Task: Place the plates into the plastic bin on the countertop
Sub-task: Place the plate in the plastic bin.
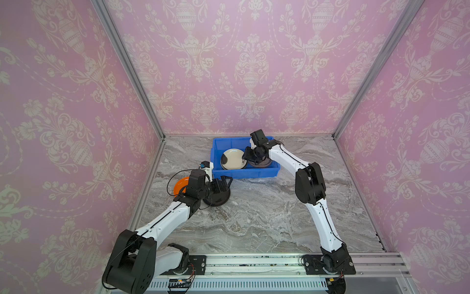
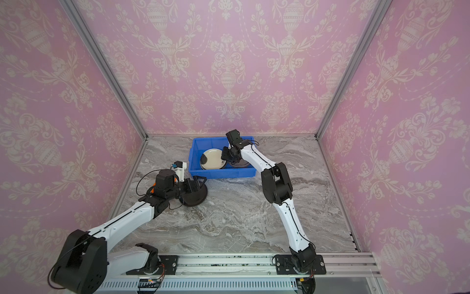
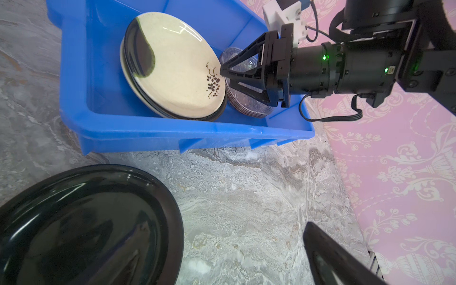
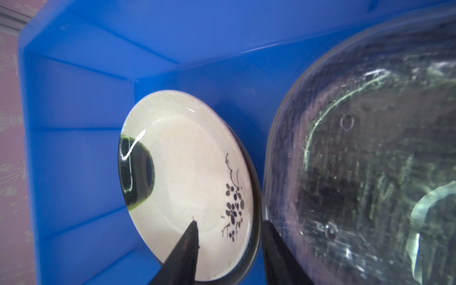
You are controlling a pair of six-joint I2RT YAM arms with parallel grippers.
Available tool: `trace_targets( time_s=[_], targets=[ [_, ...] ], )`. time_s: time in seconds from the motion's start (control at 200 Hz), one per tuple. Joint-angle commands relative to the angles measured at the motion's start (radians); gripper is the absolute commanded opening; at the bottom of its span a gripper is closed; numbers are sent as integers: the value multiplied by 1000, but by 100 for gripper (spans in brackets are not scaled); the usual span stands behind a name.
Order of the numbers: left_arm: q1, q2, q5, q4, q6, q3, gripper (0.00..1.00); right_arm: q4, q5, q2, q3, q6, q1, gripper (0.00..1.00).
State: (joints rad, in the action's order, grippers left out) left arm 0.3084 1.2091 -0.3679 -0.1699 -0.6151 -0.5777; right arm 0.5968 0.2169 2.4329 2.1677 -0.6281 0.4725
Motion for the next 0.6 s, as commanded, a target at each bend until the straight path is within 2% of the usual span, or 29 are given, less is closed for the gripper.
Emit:
trace_targets(
  time_s=[0.0,0.3,0.595],
  targets=[
    [-15,9,-25,-11,-1,-30,99,36,6,24,53,0,-2,44],
    [-26,26,-32,-14,2,-29,99,72,29,128,187,-21,14,42],
    [-33,52,-47,-24,-1,-31,99,52,60,167,206,-47,17,41]
  ],
)
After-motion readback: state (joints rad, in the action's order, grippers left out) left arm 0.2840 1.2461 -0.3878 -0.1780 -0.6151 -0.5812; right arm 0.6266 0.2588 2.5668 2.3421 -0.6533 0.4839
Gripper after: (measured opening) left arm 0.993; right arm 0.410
